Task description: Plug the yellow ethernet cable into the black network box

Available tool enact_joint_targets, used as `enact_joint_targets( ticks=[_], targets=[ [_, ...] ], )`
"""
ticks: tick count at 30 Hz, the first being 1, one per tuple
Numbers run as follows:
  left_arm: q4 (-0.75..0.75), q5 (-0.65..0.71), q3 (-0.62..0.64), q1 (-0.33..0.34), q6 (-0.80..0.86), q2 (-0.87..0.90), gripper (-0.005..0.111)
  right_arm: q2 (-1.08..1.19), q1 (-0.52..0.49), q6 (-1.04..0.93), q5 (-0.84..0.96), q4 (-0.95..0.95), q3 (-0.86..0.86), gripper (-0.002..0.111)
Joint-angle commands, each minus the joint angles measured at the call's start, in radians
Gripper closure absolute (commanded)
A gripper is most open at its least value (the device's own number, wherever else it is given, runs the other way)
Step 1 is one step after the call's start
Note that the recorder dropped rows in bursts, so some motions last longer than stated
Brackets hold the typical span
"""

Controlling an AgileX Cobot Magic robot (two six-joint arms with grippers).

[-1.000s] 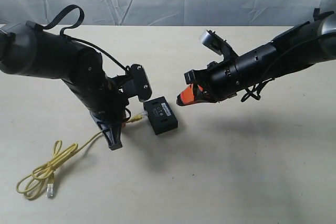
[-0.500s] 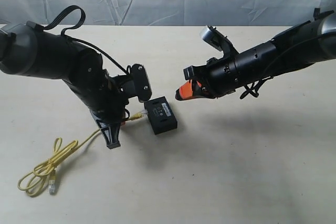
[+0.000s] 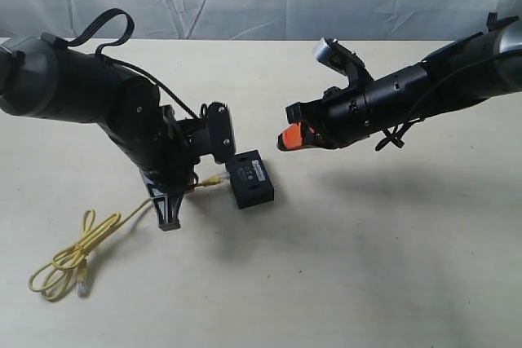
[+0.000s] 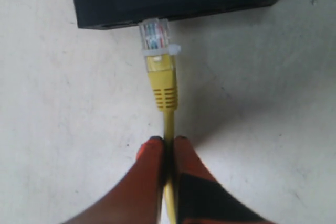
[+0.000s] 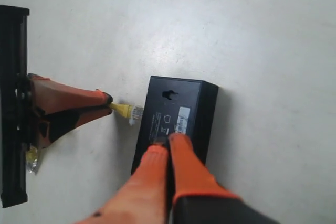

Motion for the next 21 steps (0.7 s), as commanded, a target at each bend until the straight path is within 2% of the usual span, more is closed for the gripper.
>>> enact_joint_targets(
  ticks=[1, 12, 21],
  targets=[
    [0.032, -0.006, -0.007, -0.006, 0.006, 0.006, 0.107, -0.002, 0.0, -0.032, -0.012, 0.014, -0.003, 0.109],
    [0.061, -0.011, -0.007, -0.006, 0.002, 0.03, 0.107, 0.014, 0.07, -0.045, -0.071, 0.014, -0.003, 0.109],
    [0.061, -0.026, -0.007, -0.006, 0.002, 0.04, 0.107, 0.048, 0.07, -0.041, -0.132, 0.014, -0.003, 0.109]
  ],
)
